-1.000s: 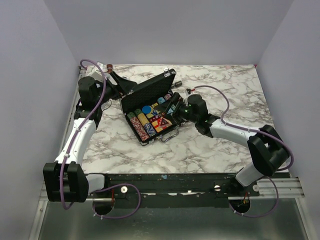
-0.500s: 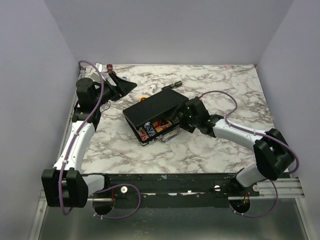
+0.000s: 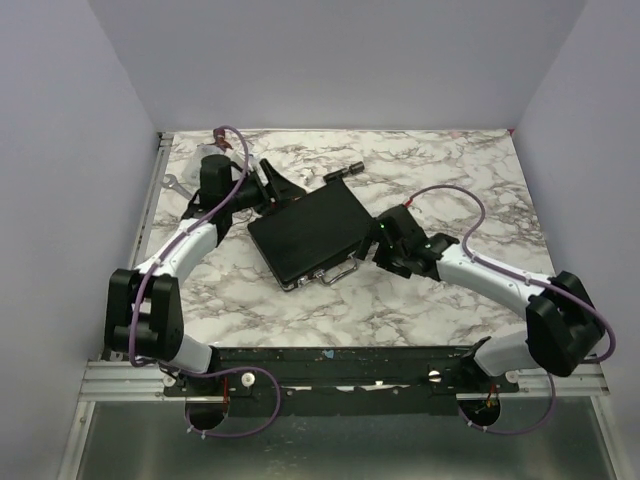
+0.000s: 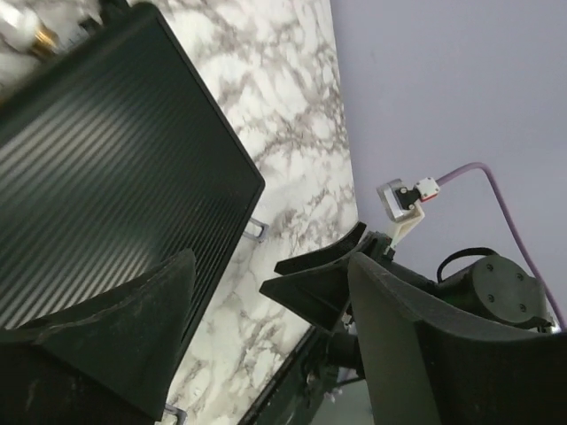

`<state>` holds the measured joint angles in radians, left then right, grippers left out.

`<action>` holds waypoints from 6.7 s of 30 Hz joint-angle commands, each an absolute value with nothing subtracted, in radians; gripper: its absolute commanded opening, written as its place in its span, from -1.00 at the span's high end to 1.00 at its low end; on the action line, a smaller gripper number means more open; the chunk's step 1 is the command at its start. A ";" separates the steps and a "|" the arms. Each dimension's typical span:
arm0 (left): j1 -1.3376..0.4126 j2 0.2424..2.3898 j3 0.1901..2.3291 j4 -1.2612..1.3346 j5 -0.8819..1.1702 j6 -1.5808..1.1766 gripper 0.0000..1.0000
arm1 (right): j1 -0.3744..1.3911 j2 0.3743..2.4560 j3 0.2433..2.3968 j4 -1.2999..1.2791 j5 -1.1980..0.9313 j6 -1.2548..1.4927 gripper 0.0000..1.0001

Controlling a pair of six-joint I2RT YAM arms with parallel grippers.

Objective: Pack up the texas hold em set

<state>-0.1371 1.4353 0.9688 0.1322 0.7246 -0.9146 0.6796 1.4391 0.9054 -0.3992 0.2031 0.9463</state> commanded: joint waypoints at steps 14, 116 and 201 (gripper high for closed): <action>-0.310 1.711 0.891 0.433 0.880 -1.155 0.17 | 0.670 1.302 0.838 -0.189 0.154 0.916 -0.70; -0.321 1.791 0.677 0.518 0.723 -1.347 0.85 | 0.881 1.655 0.825 0.248 -0.194 0.986 0.05; -0.554 1.197 1.092 -0.147 0.386 -0.381 -0.17 | 0.393 1.549 1.028 -0.122 -0.134 0.620 -0.80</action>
